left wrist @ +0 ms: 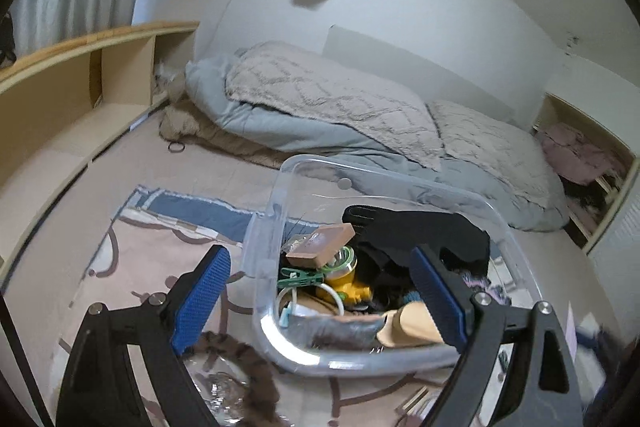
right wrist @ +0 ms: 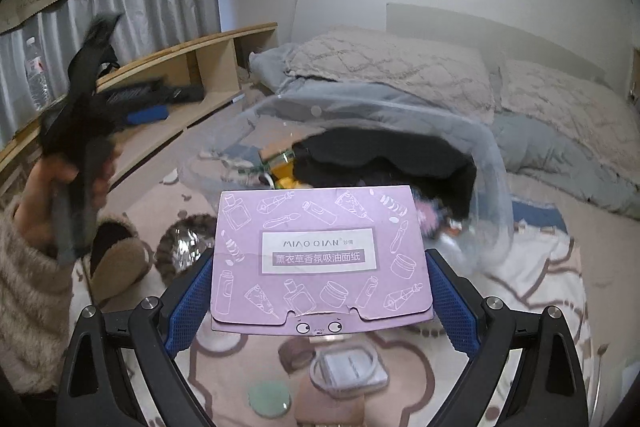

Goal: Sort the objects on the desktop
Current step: 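Lower the wooden coaster into the clear box and open the left gripper while the right holds the card, then lower the purple card into the clear box and open the right gripper while the left withdraws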

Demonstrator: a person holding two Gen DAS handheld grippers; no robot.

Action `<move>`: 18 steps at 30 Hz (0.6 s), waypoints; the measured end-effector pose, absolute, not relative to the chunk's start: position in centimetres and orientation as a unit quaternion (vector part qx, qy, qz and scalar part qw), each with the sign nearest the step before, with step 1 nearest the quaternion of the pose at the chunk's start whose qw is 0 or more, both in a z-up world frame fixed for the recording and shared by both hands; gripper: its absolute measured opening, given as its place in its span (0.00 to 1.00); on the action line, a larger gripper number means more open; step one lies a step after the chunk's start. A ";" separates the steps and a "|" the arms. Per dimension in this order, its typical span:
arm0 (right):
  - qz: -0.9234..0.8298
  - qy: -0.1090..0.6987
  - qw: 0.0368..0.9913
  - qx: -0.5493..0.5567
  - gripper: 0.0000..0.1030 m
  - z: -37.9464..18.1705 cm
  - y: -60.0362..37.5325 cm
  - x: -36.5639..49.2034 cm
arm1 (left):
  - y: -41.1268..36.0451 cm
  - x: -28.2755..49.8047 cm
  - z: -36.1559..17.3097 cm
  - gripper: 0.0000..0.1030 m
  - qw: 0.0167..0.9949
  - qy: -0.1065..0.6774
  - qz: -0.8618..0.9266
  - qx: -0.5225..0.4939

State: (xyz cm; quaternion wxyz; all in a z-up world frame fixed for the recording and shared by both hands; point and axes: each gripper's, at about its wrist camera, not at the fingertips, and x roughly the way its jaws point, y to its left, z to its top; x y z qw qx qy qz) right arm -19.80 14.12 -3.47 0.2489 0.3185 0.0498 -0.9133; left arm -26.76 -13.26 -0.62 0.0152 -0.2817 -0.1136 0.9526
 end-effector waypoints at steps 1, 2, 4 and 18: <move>-0.914 0.048 0.248 0.316 0.94 -3.1 13.8 -20.2 | -13.5 -26.1 -0.6 0.89 0.018 -0.107 0.956 -0.274; -0.916 0.043 0.248 0.314 0.94 -2.7 13.5 -20.7 | -13.7 -25.5 -0.7 0.89 0.019 -0.101 0.958 -0.266; -0.917 0.035 0.246 0.312 0.94 -2.1 12.7 -21.9 | -14.1 -24.2 -1.0 0.89 0.020 -0.086 0.963 -0.254; -0.899 -0.043 0.226 0.372 0.94 -2.7 5.6 -30.2 | -17.1 -20.9 -5.1 0.89 0.019 -0.082 0.965 -0.248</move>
